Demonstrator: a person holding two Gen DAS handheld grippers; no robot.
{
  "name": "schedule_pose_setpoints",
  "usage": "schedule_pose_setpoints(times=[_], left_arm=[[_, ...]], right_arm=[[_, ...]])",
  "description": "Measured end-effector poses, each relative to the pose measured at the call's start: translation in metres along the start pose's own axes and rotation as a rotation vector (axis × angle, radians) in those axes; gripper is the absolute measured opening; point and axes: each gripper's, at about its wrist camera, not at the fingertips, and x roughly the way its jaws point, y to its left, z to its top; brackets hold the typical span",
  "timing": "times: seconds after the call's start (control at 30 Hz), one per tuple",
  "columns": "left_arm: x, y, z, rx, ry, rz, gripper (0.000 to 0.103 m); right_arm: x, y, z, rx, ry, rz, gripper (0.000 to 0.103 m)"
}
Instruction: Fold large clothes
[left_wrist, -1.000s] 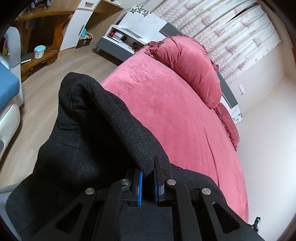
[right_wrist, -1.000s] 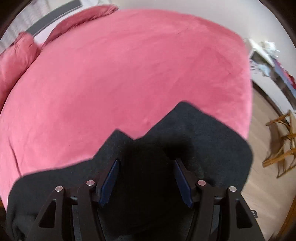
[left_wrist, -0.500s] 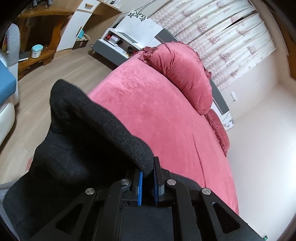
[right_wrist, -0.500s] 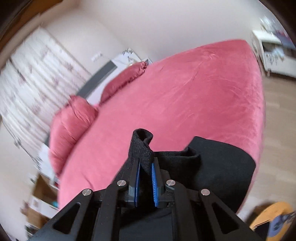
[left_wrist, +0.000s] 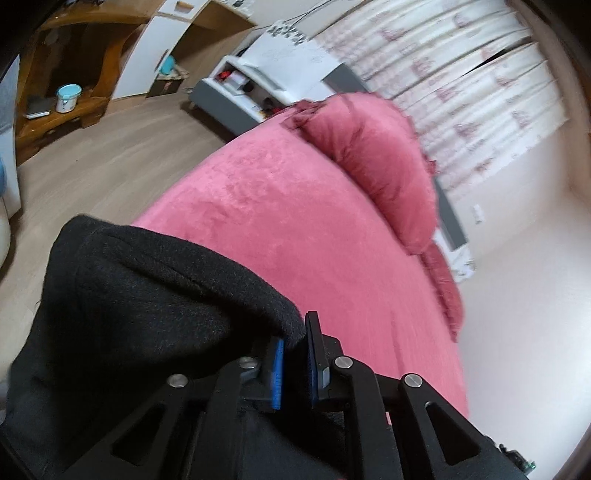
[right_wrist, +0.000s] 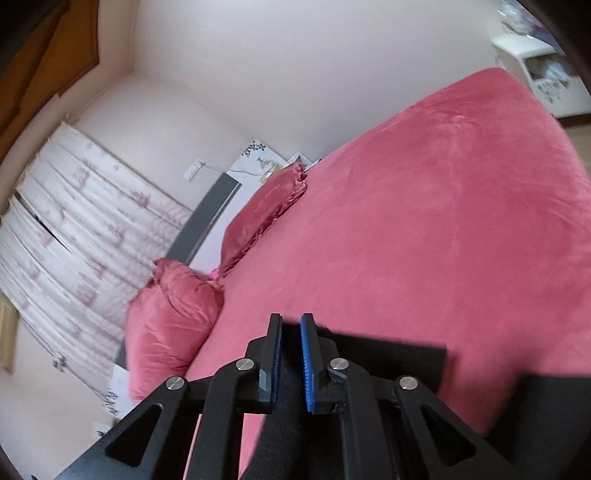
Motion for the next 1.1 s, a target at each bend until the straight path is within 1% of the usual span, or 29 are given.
schedule_pose_setpoints(times=[0.03,0.07,0.1,0.13,0.17,0.2,0.3,0.37,0.43,0.5,0.53,0.57,0.6,0.63,0.67,0.7,0.73,0.77,0.8,0.83,0.87,0.9,0.93,0.97,1.0,1.07,1.1], left_arm=[[0.009,0.000,0.000,0.011,0.011,0.020,0.035],[0.015,0.000,-0.001,0.022,0.009,0.038,0.047],[0.015,0.000,-0.003,0.032,-0.014,0.049,0.064],[0.012,0.001,-0.005,0.039,-0.040,0.044,0.070],[0.007,0.002,-0.008,0.054,-0.065,0.034,0.071],[0.003,0.002,-0.011,0.077,-0.075,0.036,0.074],[-0.006,0.004,-0.027,0.166,-0.047,0.064,0.075],[-0.009,0.004,-0.040,0.220,-0.024,0.074,0.075],[-0.014,0.002,-0.063,0.290,0.011,0.075,0.075],[-0.016,0.000,-0.086,0.361,0.048,0.080,0.075],[-0.015,0.001,-0.099,0.393,0.070,0.084,0.075],[-0.015,0.001,-0.106,0.407,0.087,0.089,0.075],[-0.012,0.002,-0.116,0.424,0.118,0.098,0.075],[-0.009,0.003,-0.124,0.434,0.147,0.104,0.074],[-0.009,0.004,-0.129,0.438,0.163,0.108,0.074],[-0.007,0.005,-0.135,0.445,0.177,0.114,0.074],[-0.007,0.005,-0.138,0.451,0.182,0.122,0.074],[-0.007,0.004,-0.140,0.457,0.184,0.128,0.074],[-0.008,0.003,-0.142,0.465,0.185,0.129,0.074],[-0.009,0.002,-0.142,0.473,0.187,0.124,0.074],[-0.010,0.001,-0.142,0.479,0.191,0.120,0.074],[-0.010,0.000,-0.141,0.483,0.196,0.113,0.074],[-0.011,0.000,-0.141,0.481,0.198,0.108,0.074],[-0.012,0.001,-0.139,0.476,0.200,0.101,0.074],[-0.013,0.001,-0.138,0.467,0.202,0.096,0.074],[-0.017,0.003,-0.135,0.446,0.208,0.076,0.074],[-0.020,0.004,-0.134,0.441,0.207,0.068,0.074]], right_arm=[[0.021,0.003,-0.003,-0.008,0.031,-0.062,0.029],[0.034,0.005,-0.010,-0.019,0.058,-0.123,0.036],[0.045,0.007,-0.016,-0.042,0.090,-0.164,0.040],[0.052,0.008,-0.027,-0.084,0.132,-0.167,0.040],[0.054,0.008,-0.038,-0.126,0.167,-0.152,0.040],[0.052,0.006,-0.051,-0.178,0.202,-0.144,0.040],[0.042,-0.010,-0.081,-0.291,0.286,-0.173,0.040],[0.034,-0.034,-0.099,-0.295,0.362,-0.198,0.040],[0.028,-0.064,-0.106,-0.221,0.402,-0.238,0.040],[0.022,-0.090,-0.105,-0.115,0.398,-0.278,0.040],[0.022,-0.106,-0.103,-0.042,0.388,-0.298,0.042],[0.023,-0.119,-0.102,0.021,0.383,-0.295,0.042],[0.028,-0.128,-0.102,0.071,0.384,-0.274,0.042],[0.034,-0.136,-0.103,0.129,0.380,-0.234,0.042],[0.039,-0.139,-0.103,0.157,0.369,-0.214,0.042],[0.044,-0.140,-0.102,0.173,0.348,-0.193,0.042],[0.052,-0.136,-0.102,0.172,0.330,-0.151,0.039],[0.060,-0.133,-0.104,0.171,0.346,-0.117,0.033],[0.068,-0.125,-0.105,0.164,0.385,-0.115,0.019],[0.070,-0.116,-0.104,0.139,0.396,-0.102,0.008],[0.068,-0.102,-0.101,0.088,0.401,-0.072,0.008],[0.061,-0.083,-0.094,0.016,0.375,-0.058,0.007],[0.046,-0.063,-0.084,-0.052,0.324,-0.028,0.007],[0.033,-0.051,-0.075,-0.077,0.286,0.012,0.007],[0.023,-0.043,-0.067,-0.094,0.256,0.030,0.006],[0.002,-0.030,-0.053,-0.159,0.188,0.014,0.006],[-0.004,-0.027,-0.048,-0.204,0.161,-0.021,0.006]])
